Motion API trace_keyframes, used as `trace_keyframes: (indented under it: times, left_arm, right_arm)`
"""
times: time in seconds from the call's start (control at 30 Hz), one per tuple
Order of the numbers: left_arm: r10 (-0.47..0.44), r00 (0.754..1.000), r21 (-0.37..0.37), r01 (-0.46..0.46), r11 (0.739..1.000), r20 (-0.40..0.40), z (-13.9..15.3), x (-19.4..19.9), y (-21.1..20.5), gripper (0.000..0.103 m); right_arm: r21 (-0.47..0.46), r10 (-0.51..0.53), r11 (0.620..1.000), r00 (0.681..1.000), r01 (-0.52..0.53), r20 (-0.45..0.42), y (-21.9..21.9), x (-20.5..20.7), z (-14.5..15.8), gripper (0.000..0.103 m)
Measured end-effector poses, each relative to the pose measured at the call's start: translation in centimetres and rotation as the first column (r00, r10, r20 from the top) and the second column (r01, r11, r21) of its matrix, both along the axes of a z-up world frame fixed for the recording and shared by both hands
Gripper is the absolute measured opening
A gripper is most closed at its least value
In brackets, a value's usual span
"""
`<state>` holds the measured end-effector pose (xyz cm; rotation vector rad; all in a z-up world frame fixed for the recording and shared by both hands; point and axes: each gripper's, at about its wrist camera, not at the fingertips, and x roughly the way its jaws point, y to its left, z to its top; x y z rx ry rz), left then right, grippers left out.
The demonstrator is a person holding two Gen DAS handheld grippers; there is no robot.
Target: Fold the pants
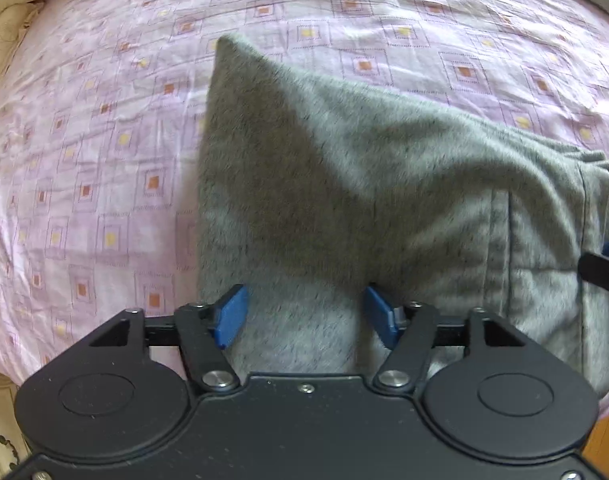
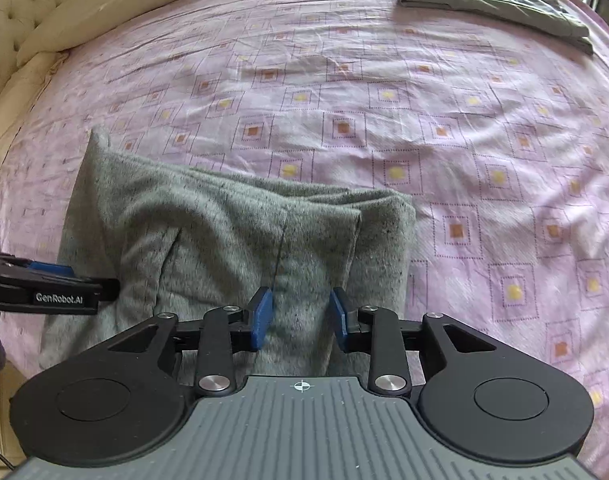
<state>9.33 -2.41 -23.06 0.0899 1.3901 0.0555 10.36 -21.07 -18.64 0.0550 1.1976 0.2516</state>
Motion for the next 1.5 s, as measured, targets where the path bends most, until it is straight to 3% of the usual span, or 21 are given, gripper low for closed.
trace_keyframes:
  times: [0.17,0.37,0.5,0.6,0.7,0.8,0.9,0.93,1.07,1.17,1.2,1.27,1.3,1.33,1.37,1.43,1.5]
  left_arm:
    - [-0.010,0.999,-0.044,0.013,0.999,0.049,1.9,-0.7,2.3,0.078]
    - [-0.007,0.992,-0.018,0.009,1.000,0.129,4.2,1.5,4.9,0.077]
    - [0.002,0.992,-0.016,0.000,1.000,0.126,2.8,3.3,6.1,0.077]
    - [-0.021,0.997,-0.051,0.025,0.998,0.071,1.0,4.5,6.4,0.079]
    - [-0.050,0.996,-0.055,0.054,0.997,0.074,0.2,5.0,6.3,0.090]
    - [-0.057,0.996,-0.055,0.061,0.997,0.075,-0.5,5.3,6.7,0.103]
    - [-0.035,0.998,-0.135,0.042,0.990,0.052,-0.9,5.5,8.3,0.103]
    - [-0.027,0.999,-0.159,0.034,0.987,0.046,-1.1,5.5,8.7,0.103]
    - [-0.036,0.998,-0.180,0.045,0.983,0.050,-1.3,5.4,8.8,0.103]
    - [-0.050,0.998,-0.196,0.056,0.979,0.035,-1.4,6.0,8.6,0.102]
    - [-0.050,0.998,-0.213,0.057,0.975,0.038,-1.3,6.2,8.7,0.097]
    - [-0.085,0.994,-0.243,0.099,0.965,0.068,-0.5,6.2,8.3,0.070]
    - [-0.111,0.990,-0.278,0.130,0.952,0.082,0.1,6.0,8.0,0.041]
    - [-0.124,0.989,-0.280,0.143,0.949,0.084,0.7,5.9,7.4,0.012]
    - [-0.139,0.987,-0.289,0.155,0.945,0.075,1.0,5.8,6.9,0.013]
    - [-0.179,0.979,-0.238,0.198,0.951,0.101,1.9,5.3,6.1,0.012]
    - [-0.184,0.975,-0.240,0.209,0.948,0.122,3.1,5.1,6.3,0.012]
  right_arm:
    - [0.020,-0.026,0.999,1.000,0.026,-0.018,-1.4,-1.8,-0.1,0.038]
    - [0.119,-0.141,0.983,0.990,0.137,0.025,-3.8,-1.1,0.2,0.039]
    - [0.179,-0.170,0.968,0.985,0.173,-0.034,-5.0,0.8,-1.6,0.044]
    - [0.226,-0.195,0.951,0.977,0.209,-0.084,-5.6,1.8,-2.9,0.051]
    - [0.249,-0.199,0.944,0.975,0.218,-0.097,-5.8,2.0,-3.1,0.053]
    - [0.239,-0.190,0.949,0.978,0.205,-0.084,-6.1,1.6,-2.6,0.053]
    - [0.172,-0.256,0.952,0.967,0.253,-0.003,-6.1,0.4,-0.8,0.054]
    - [0.189,-0.267,0.946,0.964,0.263,-0.004,-6.5,0.2,-0.8,0.055]
    - [0.291,-0.270,0.905,0.948,0.310,-0.168,-7.2,0.9,-3.7,0.067]
    - [0.352,-0.305,0.872,0.940,0.341,-0.154,-6.2,1.3,-4.5,0.094]
    - [0.344,-0.323,0.867,0.933,0.360,-0.161,-5.8,1.4,-4.4,0.100]
    - [0.304,-0.339,0.874,0.924,0.379,-0.176,-4.5,1.9,-3.9,0.085]
    - [0.296,-0.338,0.877,0.923,0.379,-0.181,-4.1,1.9,-3.7,0.056]
    - [0.295,-0.342,0.875,0.921,0.384,-0.185,-3.7,1.8,-3.2,0.035]
    - [0.278,-0.341,0.885,0.926,0.374,-0.161,-3.1,1.5,-2.4,0.032]
    - [0.215,-0.305,0.923,0.948,0.319,-0.096,-1.6,1.0,-0.5,0.027]
    - [0.206,-0.297,0.930,0.953,0.303,-0.060,-0.5,0.6,1.6,0.026]
